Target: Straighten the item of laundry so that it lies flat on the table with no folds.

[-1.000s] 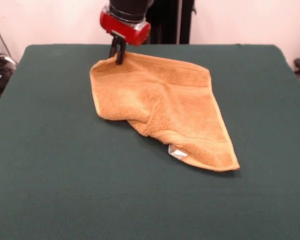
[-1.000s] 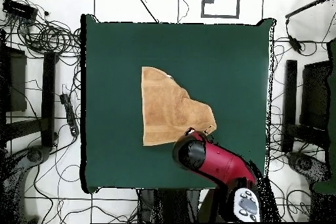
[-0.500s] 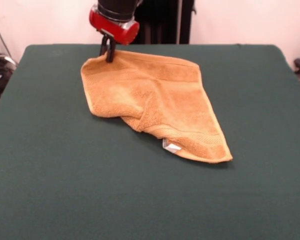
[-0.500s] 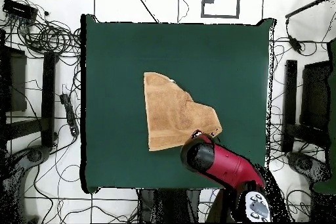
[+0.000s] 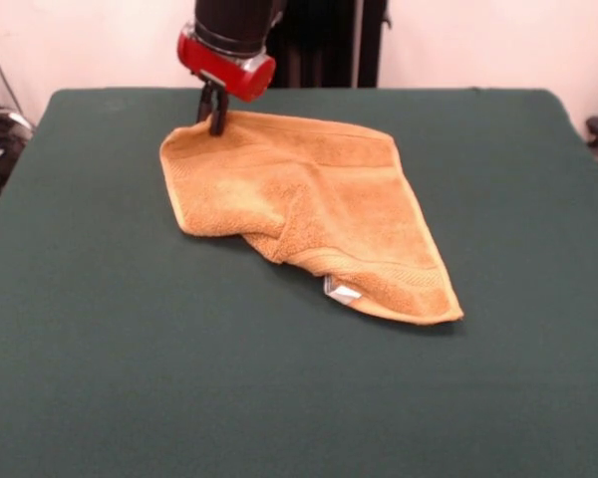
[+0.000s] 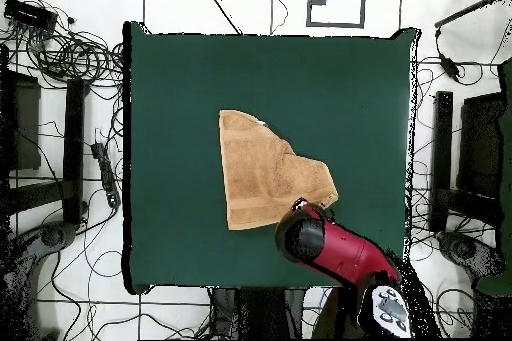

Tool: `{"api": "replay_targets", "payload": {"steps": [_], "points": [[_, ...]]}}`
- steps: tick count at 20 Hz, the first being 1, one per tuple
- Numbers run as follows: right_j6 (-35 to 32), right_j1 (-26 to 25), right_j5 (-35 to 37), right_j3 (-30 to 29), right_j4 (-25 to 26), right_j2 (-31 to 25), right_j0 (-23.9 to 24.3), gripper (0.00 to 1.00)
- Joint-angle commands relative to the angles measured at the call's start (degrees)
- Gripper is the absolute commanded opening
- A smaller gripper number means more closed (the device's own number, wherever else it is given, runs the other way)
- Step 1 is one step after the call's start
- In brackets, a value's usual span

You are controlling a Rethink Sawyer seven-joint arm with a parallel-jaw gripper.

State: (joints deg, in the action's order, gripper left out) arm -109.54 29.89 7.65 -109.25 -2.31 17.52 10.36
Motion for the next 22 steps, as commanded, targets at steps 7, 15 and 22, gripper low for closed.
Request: {"api": "replay_targets", "payload": {"steps": [7, 15, 22], "points": [[-7.41, -4.1, -1.56, -3.08, 2.11, -7.37, 0.4, 0.0], [-7.34, -4.14, -0.08, -2.23, 2.34, -6.16, -0.57, 0.0], [-7.31, -4.15, -0.27, -2.31, 2.47, -6.08, -0.73, 0.0]]}}
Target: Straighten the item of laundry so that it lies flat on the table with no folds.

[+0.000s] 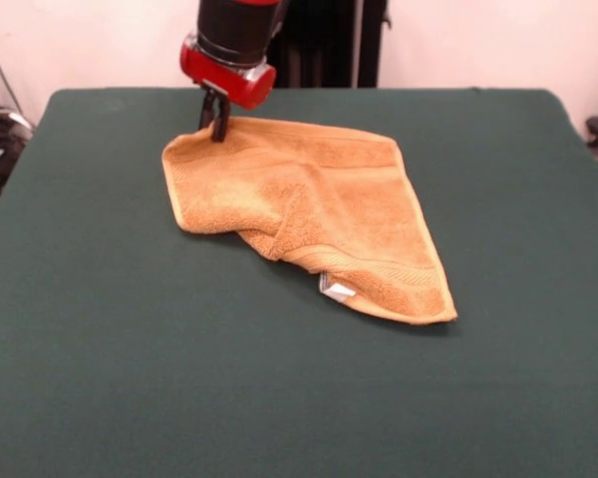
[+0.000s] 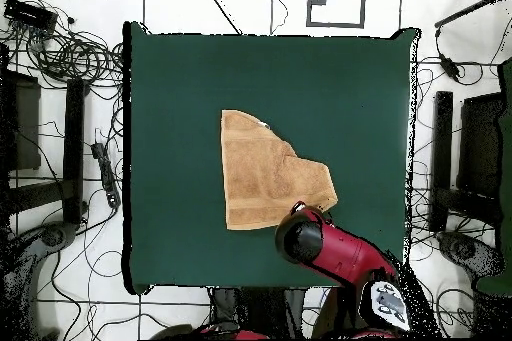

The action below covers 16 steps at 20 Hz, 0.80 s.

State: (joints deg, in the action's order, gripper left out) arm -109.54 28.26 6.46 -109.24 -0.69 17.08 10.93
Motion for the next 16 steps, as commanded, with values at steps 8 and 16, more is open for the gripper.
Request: {"api": "replay_targets", "payload": {"steps": [8, 16], "points": [[-7.17, -2.77, 0.82, -2.0, 1.06, -5.14, -1.98, 0.0], [-7.09, -2.64, 0.74, -2.18, 1.11, -5.47, -1.53, 0.0]]}}
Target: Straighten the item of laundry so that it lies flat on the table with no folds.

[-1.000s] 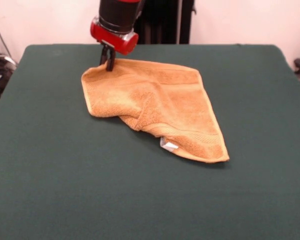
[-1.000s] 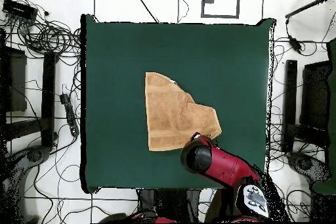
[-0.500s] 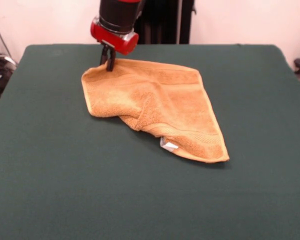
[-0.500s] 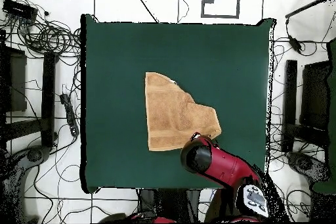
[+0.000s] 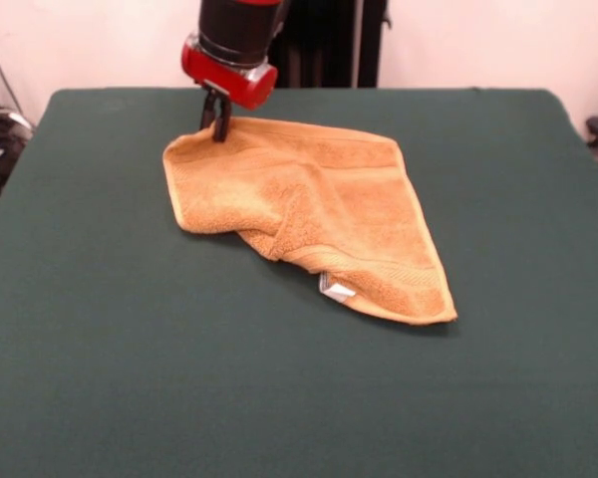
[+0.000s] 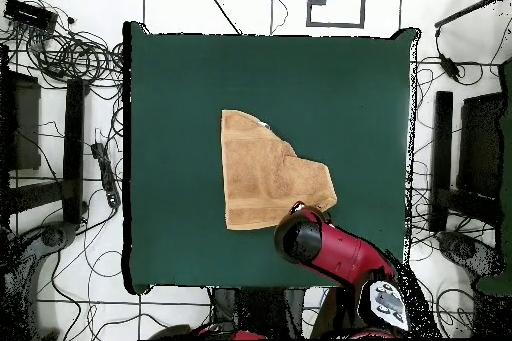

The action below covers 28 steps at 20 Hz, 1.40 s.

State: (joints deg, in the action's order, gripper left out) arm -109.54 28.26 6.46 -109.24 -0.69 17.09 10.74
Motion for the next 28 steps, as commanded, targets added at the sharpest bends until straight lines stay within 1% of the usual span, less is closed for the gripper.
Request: {"api": "replay_targets", "payload": {"steps": [1, 13, 20, 28], "points": [[-7.04, -2.68, 0.69, -2.16, 1.13, -5.61, -1.15, 0.0], [-6.84, -2.41, 1.48, -2.13, 1.04, -5.61, -0.9, 0.0], [-7.18, -2.43, 0.46, -2.33, 1.01, -5.82, -0.47, 0.0], [-6.97, -2.94, 1.62, -1.66, 1.16, -4.49, -1.62, 0.0]]}}
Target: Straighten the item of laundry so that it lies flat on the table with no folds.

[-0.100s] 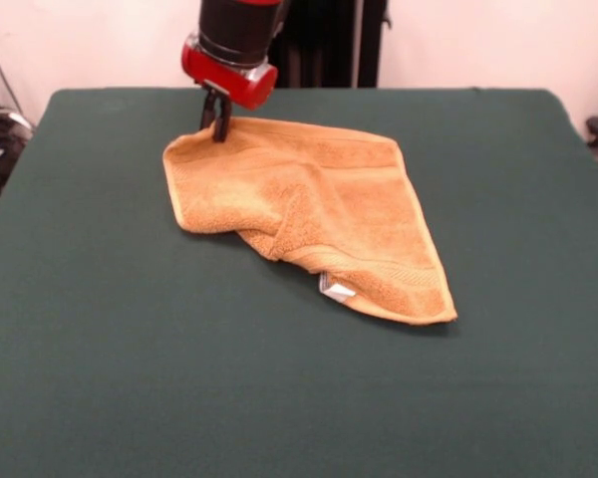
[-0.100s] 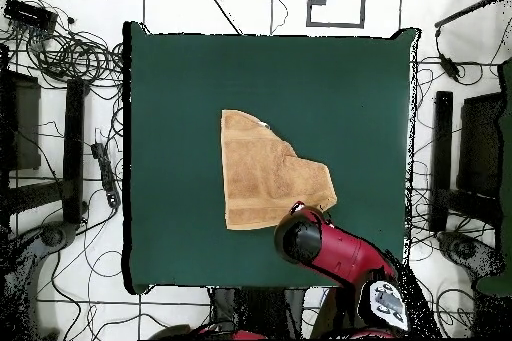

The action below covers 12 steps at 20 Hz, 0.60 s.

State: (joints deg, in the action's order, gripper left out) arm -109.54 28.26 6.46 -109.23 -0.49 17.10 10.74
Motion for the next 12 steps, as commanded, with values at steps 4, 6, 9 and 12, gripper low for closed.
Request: {"api": "replay_targets", "payload": {"steps": [4, 6, 9, 12], "points": [[-6.85, -2.8, 1.26, -1.82, 1.14, -4.89, -1.23, 1.0], [-6.74, -3.14, 0.29, -1.3, 1.52, -4.48, -1.66, 1.0], [-7.56, -2.86, 0.34, -1.67, 0.96, -4.51, -1.48, 1.0], [-7.65, -3.01, 0.52, -1.45, 0.77, -4.48, -1.55, 1.0]]}}
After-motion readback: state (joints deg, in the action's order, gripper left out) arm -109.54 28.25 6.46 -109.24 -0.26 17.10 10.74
